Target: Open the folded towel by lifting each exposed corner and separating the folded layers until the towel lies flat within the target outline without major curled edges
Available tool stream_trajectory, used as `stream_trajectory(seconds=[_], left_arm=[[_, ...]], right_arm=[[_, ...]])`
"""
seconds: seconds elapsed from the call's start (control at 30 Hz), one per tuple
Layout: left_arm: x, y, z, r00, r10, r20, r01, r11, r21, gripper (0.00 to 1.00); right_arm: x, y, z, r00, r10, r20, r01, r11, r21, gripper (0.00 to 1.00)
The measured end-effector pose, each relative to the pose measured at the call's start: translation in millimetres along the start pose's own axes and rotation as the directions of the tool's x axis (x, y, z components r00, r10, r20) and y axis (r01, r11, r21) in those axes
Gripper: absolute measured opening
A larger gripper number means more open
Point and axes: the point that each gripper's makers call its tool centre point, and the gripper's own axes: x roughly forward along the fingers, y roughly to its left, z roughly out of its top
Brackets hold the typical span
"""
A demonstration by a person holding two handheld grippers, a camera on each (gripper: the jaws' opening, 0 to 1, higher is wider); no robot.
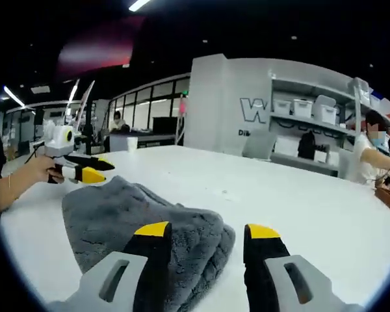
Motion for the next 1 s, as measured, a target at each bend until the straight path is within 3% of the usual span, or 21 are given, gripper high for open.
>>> stream_trajectory(seconds=[0.3,0.63,1.0], left_arm=[[7.0,-4.8,-10.4,0.999,-0.019,-0.029,0.019,1.000,-0.013,0.46],[11.9,-2.5,-22.0,0.999,-0.006,-0.046,0.004,0.999,-0.044,0.45],[16.3,-13.2,-28.2,0.998,-0.047,-0.049,0.045,0.997,-0.055,0.32]], right_arm=[[8.2,0.5,-1.6,1.000,0.008,-0.011,-0.008,1.000,-0.009,0.37],[19.9,-2.6,-17.7,0.999,0.011,-0.045,-0.011,1.000,-0.002,0.34],[23.0,5.3,-24.5,0.998,0.044,-0.053,-0.046,0.999,-0.030,0.24]])
